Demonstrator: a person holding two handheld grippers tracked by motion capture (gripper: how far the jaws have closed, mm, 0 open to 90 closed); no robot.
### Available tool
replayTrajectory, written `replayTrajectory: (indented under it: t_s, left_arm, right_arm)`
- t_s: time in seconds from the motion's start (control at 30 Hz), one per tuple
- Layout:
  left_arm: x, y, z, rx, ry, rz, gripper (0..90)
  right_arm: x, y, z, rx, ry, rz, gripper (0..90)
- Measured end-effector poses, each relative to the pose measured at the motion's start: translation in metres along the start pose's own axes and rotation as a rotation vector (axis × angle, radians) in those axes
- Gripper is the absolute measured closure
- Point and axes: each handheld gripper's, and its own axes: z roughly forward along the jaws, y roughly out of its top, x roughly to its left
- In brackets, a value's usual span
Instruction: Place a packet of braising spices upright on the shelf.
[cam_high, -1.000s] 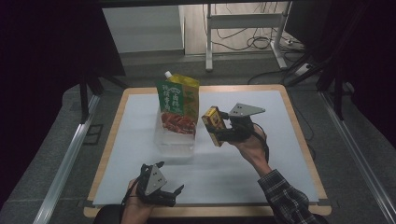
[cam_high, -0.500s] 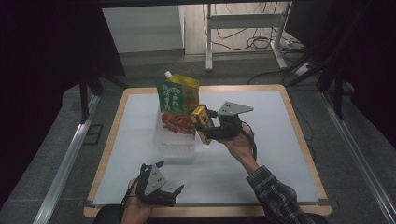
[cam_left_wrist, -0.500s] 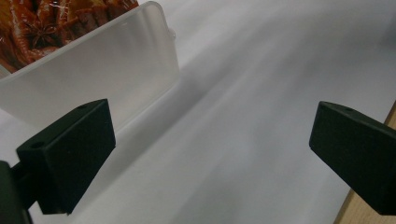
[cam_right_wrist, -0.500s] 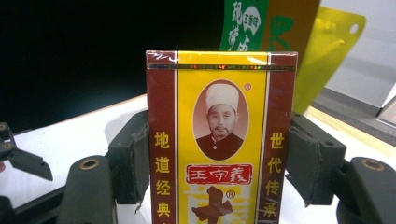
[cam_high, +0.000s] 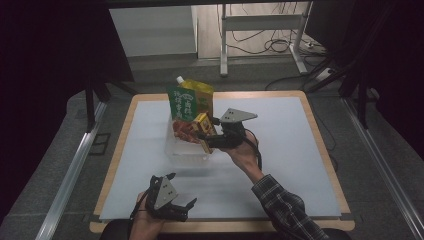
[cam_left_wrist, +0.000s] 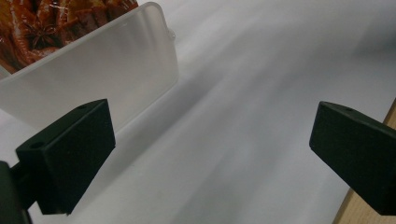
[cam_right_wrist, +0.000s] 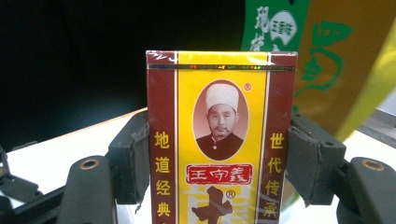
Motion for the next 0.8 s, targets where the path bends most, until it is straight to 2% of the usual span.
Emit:
replayTrajectory:
  t_s: [0.4, 0.63, 0.8]
  left_arm:
    - [0.000, 0.000, 0.000, 0.001, -0.001, 0.003, 0.0]
    - [-0.001, 0.000, 0.000, -0.001, -0.003, 0.001, 0.0]
    - [-0.001, 0.000, 0.000, 0.001, -0.004, 0.002, 0.0]
  right_arm:
    - [0.009, -0.003, 0.033, 0.010, 0.024, -0.005, 32.0]
    - [0.016, -0.008, 0.045, 0.007, 0.048, -0.003, 32.0]
    - [0.020, -0.013, 0.051, 0.005, 0.045, -0.003, 32.1]
